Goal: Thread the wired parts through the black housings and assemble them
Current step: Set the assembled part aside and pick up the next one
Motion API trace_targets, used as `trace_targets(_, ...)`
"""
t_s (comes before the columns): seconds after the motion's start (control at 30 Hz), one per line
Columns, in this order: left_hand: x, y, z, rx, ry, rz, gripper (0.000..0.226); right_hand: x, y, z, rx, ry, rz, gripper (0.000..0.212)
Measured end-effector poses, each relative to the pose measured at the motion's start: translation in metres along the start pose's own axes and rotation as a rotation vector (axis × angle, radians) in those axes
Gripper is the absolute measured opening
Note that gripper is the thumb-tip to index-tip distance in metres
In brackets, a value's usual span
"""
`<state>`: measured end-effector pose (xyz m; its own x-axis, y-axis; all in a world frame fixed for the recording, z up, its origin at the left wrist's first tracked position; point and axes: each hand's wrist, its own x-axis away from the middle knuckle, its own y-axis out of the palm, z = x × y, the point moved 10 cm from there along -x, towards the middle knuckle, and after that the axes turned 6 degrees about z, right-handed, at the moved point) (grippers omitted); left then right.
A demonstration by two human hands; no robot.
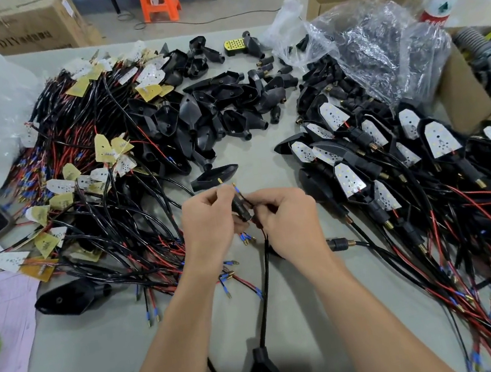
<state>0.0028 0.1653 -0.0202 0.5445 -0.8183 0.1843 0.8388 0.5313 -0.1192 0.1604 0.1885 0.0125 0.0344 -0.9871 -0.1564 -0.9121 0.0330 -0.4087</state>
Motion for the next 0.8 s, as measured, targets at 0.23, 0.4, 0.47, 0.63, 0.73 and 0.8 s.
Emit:
trace_targets(0.23,0.001,-0.014,-0.012,0.305,-0.126,0.112,0.028,-0.001,-0.009,0.020,-0.159,0.249,0.031,0.028)
trace_targets(0.4,-0.001,-0.017,-0.017,0.415,-0.203,0.147,0.022,0.004,0.000,0.010,-0.327,0.255,-0.151,0.021)
trace_targets(0.47,0.000,-0.018,-0.018,0.469,-0.219,0.176,0.018,0.005,-0.001,0.011,-0.225,0.231,-0.168,0.028)
trace_targets(0.63,0.002,-0.015,-0.017,0.611,-0.264,0.174,0.014,0.003,-0.019,0.012,0.066,0.183,-0.005,0.044)
trace_targets(0.73,0.005,-0.008,-0.017,0.622,-0.292,0.133,0.014,0.003,-0.027,0.016,0.051,0.234,0.127,0.054)
trace_targets(0.8,0.009,-0.004,-0.018,0.625,-0.311,0.116,0.017,0.003,-0.030,0.017,0.071,0.244,0.200,0.057)
